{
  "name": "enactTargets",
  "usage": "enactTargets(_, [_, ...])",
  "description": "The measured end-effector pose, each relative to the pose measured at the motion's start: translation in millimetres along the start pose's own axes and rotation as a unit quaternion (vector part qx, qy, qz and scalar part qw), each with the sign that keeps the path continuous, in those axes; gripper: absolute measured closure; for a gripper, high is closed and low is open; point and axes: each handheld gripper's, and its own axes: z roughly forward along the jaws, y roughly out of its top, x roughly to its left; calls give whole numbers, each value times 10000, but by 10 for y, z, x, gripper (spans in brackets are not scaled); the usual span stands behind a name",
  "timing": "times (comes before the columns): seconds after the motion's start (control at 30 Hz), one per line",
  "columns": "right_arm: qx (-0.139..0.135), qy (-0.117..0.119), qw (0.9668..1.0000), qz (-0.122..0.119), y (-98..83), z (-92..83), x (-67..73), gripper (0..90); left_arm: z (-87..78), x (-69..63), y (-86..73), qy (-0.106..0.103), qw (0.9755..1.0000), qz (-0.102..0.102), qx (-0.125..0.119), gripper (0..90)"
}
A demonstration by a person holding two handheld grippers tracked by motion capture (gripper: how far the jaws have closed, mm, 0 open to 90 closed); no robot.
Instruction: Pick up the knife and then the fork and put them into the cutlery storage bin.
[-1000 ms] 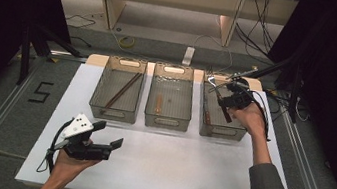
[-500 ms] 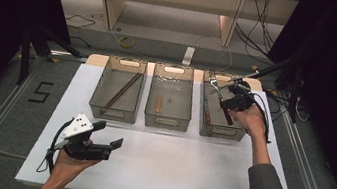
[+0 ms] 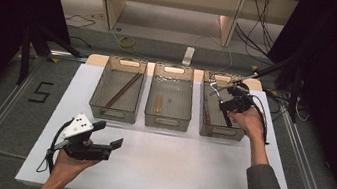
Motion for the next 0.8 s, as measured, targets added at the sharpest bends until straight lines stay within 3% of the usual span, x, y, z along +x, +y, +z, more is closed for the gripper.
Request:
enactTargets(0.63, [183,8,9997,166,-44,92,-9,759,-2,0,0,4,10000,13,2,149])
enactTargets(0.73, [304,197,9992,188,-41,103,-7,640,-2,-1,1,5,10000,-3,-4,149])
enactTargets(0.8, [261,230,9993,125,-43,89,3,623,-2,-2,0,5,10000,0,-3,148])
